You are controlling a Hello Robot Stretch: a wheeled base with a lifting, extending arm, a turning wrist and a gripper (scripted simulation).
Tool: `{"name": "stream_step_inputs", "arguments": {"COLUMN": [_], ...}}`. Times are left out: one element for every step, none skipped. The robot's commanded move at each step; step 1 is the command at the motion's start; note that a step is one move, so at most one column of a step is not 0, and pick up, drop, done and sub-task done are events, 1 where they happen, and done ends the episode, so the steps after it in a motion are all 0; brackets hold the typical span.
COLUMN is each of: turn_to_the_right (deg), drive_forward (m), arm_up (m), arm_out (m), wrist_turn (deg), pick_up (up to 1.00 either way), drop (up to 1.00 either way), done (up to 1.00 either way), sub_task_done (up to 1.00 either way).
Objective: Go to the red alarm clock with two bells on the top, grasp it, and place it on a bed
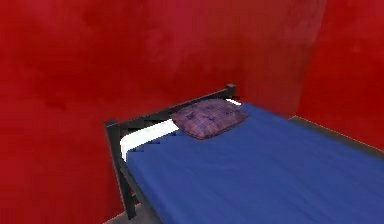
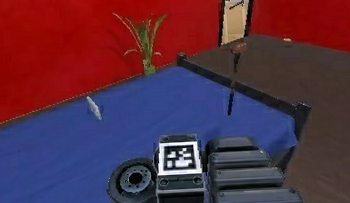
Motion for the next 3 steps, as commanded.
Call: {"name": "stream_step_inputs", "arguments": {"turn_to_the_right": [45.0,45.0,18.0], "drive_forward": [0.0,0.0,0.0], "arm_up": [0.0,0.0,0.0], "arm_out": [0.0,0.0,0.0], "wrist_turn": [0.0,0.0,0.0], "pick_up": [0.0,0.0,0.0], "drop": [0.0,0.0,0.0], "done": [0.0,0.0,0.0], "sub_task_done": [0.0,0.0,0.0]}}
